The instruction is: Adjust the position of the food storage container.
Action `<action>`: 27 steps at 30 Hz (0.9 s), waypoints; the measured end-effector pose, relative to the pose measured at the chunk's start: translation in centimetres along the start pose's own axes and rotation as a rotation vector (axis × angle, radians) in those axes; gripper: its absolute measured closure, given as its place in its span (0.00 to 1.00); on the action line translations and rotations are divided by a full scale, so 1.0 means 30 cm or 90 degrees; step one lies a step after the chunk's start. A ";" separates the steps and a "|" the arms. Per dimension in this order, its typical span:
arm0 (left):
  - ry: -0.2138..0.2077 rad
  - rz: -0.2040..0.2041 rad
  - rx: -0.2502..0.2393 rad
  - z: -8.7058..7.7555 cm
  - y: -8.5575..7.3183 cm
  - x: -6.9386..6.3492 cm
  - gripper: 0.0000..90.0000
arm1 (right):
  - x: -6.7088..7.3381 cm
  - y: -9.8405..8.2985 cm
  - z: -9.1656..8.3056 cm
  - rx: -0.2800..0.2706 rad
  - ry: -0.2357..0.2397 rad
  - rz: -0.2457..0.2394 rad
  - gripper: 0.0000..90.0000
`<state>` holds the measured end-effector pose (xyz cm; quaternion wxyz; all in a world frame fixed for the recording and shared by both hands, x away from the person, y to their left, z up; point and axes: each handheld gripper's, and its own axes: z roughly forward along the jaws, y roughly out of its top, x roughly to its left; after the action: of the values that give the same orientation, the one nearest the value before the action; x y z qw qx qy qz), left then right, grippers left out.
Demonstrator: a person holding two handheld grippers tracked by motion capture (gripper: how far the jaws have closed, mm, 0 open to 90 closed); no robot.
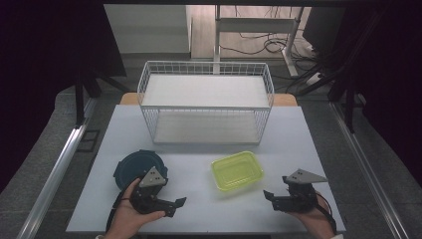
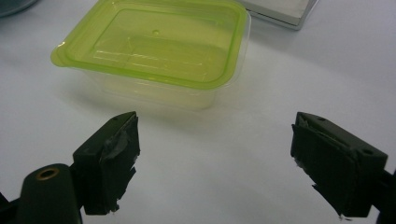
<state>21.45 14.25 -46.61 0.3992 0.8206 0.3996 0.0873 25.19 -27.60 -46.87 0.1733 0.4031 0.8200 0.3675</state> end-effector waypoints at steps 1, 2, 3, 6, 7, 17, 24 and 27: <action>-0.001 -0.001 -0.004 -0.007 0.005 -0.002 0.14 | 0.000 0.001 -0.001 -0.001 -0.001 0.000 0.17; -0.001 -0.001 -0.008 -0.015 0.009 -0.004 0.14 | 0.002 0.003 -0.006 -0.005 -0.001 0.002 0.17; -0.001 -0.001 -0.008 -0.015 0.009 -0.004 0.14 | 0.002 0.004 -0.010 -0.007 0.000 0.001 0.17; -0.004 0.000 -0.022 -0.053 0.038 0.003 0.14 | 0.002 0.000 -0.013 -0.010 0.003 0.006 0.18; -0.004 0.000 -0.022 -0.053 0.038 0.003 0.14 | 0.001 -0.002 -0.012 -0.009 0.003 0.006 0.18; 0.028 -0.018 -0.044 -0.172 0.080 0.092 0.16 | 0.009 0.011 0.000 -0.005 -0.001 0.003 0.18; 0.046 -0.066 -0.053 -0.236 0.082 0.208 0.23 | 0.009 0.015 0.005 -0.003 -0.002 0.005 0.18; 0.067 -0.075 -0.049 -0.250 0.082 0.265 0.27 | 0.007 0.014 0.007 -0.001 -0.002 0.004 0.18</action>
<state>24.72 23.51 -41.23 0.4137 0.7739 0.4638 0.1220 25.41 -27.17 -46.69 0.1737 0.4063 0.8180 0.3684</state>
